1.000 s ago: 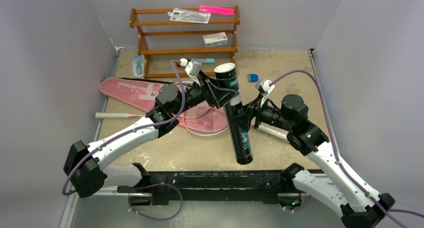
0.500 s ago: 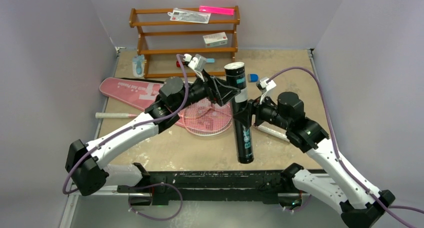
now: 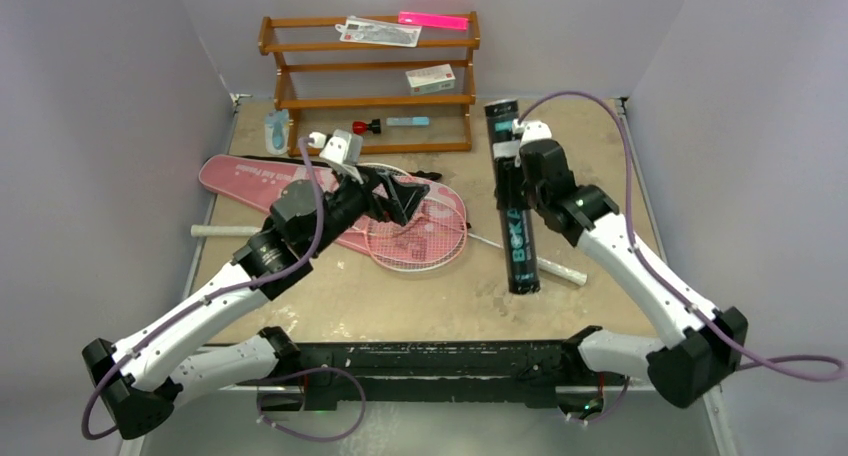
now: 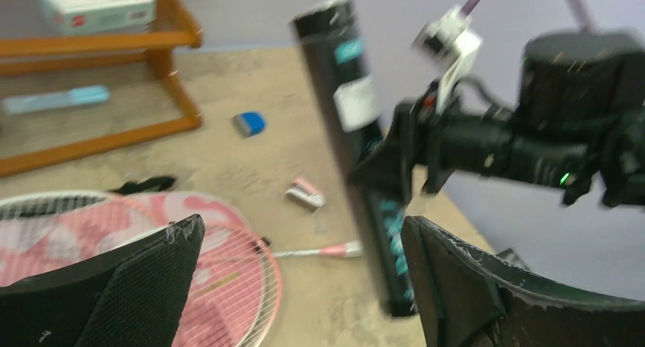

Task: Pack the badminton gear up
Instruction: Pick up the shuttle tube at the center of the board, then place the shuttle tube at the center of the board.

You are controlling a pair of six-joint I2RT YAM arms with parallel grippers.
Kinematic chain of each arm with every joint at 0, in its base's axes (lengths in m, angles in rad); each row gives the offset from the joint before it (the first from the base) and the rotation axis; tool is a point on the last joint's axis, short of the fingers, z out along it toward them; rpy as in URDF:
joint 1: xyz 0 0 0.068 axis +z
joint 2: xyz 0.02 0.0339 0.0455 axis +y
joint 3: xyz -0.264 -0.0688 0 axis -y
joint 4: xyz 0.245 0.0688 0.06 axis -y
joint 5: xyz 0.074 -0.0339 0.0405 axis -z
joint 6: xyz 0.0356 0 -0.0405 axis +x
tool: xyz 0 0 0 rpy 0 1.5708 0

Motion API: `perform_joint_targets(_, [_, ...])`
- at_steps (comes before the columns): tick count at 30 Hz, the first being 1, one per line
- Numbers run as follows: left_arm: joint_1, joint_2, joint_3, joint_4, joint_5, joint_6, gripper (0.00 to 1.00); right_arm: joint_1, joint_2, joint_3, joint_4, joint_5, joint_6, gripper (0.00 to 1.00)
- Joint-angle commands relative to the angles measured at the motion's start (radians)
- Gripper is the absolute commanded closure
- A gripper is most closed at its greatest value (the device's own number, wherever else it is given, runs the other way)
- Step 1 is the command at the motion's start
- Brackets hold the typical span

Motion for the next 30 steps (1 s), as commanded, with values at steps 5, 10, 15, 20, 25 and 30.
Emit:
perform_joint_targets(5, [0.001,-0.072,-0.136,-0.118,-0.209,0.052,0.00,-0.157,0.249,0.215,0.014,0.421,-0.262,0.56])
perform_joint_targets(10, [0.001,-0.091,-0.188,-0.138,-0.191,0.034,0.00,-0.208,0.400,0.240,0.079,0.436,-0.550,0.54])
perform_joint_targets(15, [0.001,-0.095,-0.263,-0.127,-0.181,-0.010,0.00,-0.274,0.586,0.318,0.086,0.423,-0.633,0.53])
perform_joint_targets(20, [0.001,-0.093,-0.326,-0.110,-0.224,-0.052,0.00,-0.366,0.829,0.520,-0.026,0.343,-0.524,0.55])
perform_joint_targets(25, [0.002,-0.079,-0.348,-0.117,-0.224,-0.078,0.00,-0.388,0.941,0.553,-0.028,0.338,-0.485,0.48])
perform_joint_targets(30, [0.002,-0.049,-0.357,-0.114,-0.212,-0.136,0.00,-0.394,1.022,0.597,-0.121,0.342,-0.382,0.18])
